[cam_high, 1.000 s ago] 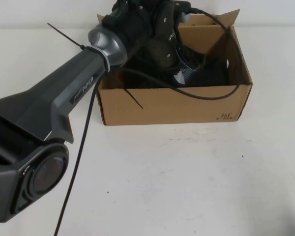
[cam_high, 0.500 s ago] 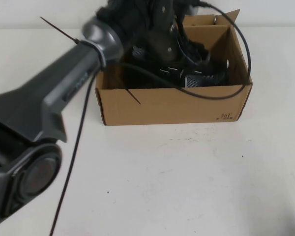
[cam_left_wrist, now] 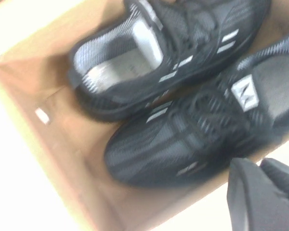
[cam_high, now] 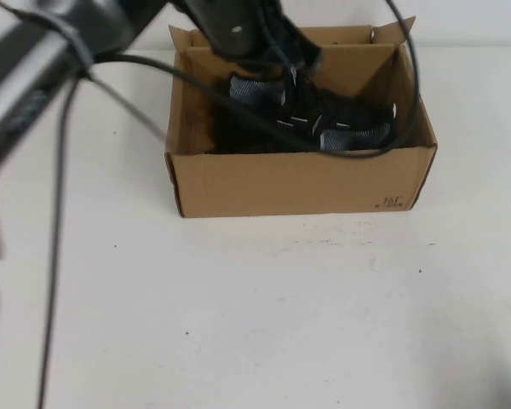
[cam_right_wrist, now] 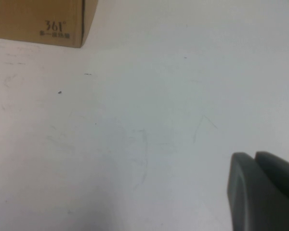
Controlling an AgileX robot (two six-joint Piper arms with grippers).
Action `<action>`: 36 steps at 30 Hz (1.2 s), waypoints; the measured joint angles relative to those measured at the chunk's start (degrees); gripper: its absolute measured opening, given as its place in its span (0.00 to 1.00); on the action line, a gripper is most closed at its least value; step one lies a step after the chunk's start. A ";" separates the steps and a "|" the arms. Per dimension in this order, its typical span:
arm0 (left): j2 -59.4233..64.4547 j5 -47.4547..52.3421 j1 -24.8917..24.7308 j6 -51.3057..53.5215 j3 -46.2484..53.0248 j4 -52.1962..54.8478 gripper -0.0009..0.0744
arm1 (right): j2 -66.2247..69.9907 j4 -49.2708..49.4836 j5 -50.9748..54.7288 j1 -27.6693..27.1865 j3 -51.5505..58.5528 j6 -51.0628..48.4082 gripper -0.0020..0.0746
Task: Put shoes into padded shoe box
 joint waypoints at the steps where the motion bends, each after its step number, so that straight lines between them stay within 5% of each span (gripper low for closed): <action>1: -1.61 -0.77 -0.09 0.00 2.95 0.58 0.03 | 0.00 0.00 0.00 0.00 0.00 0.00 0.02; 12: -30.31 -24.08 -0.12 -4.91 46.32 2.49 0.01 | 0.00 0.00 0.00 0.00 0.00 0.00 0.02; 20: -46.75 -34.96 -0.12 -11.62 68.63 5.98 0.01 | 0.00 0.00 0.00 0.00 0.00 0.00 0.02; 26: -54.54 -40.60 -0.12 -14.96 77.46 6.88 0.01 | 0.00 0.00 0.00 0.00 0.00 0.00 0.02; 36: -55.38 -40.13 -0.12 -15.28 78.50 8.79 0.01 | 0.00 0.00 0.00 0.00 0.00 0.00 0.02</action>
